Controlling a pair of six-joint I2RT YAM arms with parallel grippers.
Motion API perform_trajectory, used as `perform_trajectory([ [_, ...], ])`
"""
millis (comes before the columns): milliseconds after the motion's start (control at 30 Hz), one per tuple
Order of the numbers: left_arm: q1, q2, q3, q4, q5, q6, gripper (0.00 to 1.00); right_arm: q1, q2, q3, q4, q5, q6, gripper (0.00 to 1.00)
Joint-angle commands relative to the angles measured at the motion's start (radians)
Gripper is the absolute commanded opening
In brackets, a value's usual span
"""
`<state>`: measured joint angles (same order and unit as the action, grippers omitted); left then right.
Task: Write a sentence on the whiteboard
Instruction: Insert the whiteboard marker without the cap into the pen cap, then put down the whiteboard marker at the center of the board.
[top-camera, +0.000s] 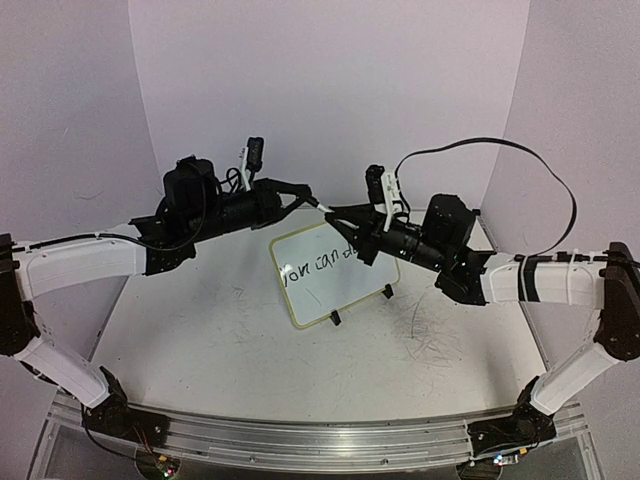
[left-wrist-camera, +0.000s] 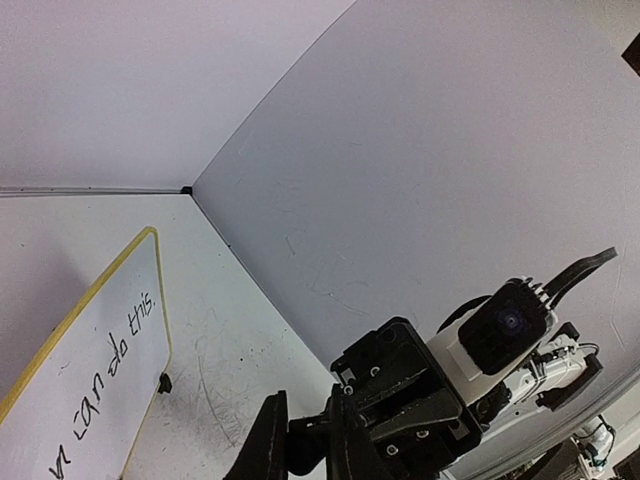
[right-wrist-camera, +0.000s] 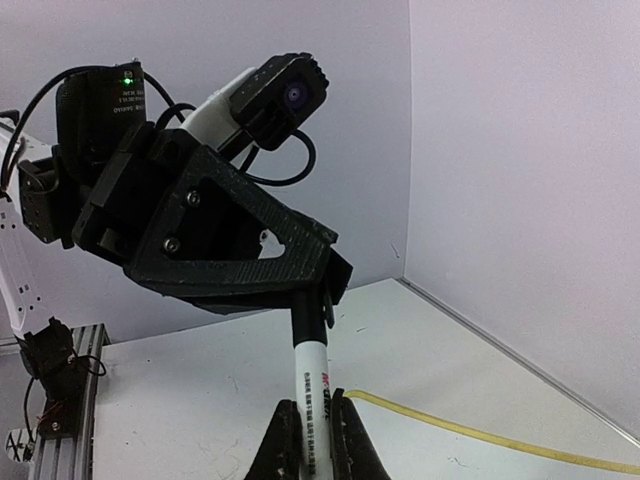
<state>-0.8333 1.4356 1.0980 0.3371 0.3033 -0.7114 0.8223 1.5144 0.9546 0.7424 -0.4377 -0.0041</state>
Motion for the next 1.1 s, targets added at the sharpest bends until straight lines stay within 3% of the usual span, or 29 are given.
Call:
perform_trajectory([
  [0,-0.128,0.042,0.033,-0.207,0.235,0.113,0.07,0.073,-0.023,0.009,0.021,-0.033,0.009,0.00],
  [67,-0.086,0.011,0.046,-0.206,0.212,0.129,0.20,0.043,-0.063,-0.062,0.032,-0.026,0.072,0.00],
  [233,0.031,-0.082,0.078,-0.211,0.139,0.190,0.75,-0.093,-0.231,-0.297,0.030,0.034,0.165,0.00],
  [367,0.046,-0.136,0.094,-0.243,0.055,0.259,0.95,-0.214,-0.408,-0.441,-0.108,0.206,0.203,0.00],
  [500,0.048,-0.183,0.074,-0.279,-0.032,0.298,0.98,-0.348,-0.463,-0.508,-0.348,0.468,0.329,0.00],
  [633,0.048,-0.220,0.022,-0.282,-0.097,0.289,0.98,-0.486,-0.405,-0.550,-0.425,0.346,0.438,0.01],
  [1067,0.047,-0.290,-0.040,-0.292,-0.138,0.268,0.98,-0.519,-0.214,-0.501,-0.519,0.406,0.614,0.11],
])
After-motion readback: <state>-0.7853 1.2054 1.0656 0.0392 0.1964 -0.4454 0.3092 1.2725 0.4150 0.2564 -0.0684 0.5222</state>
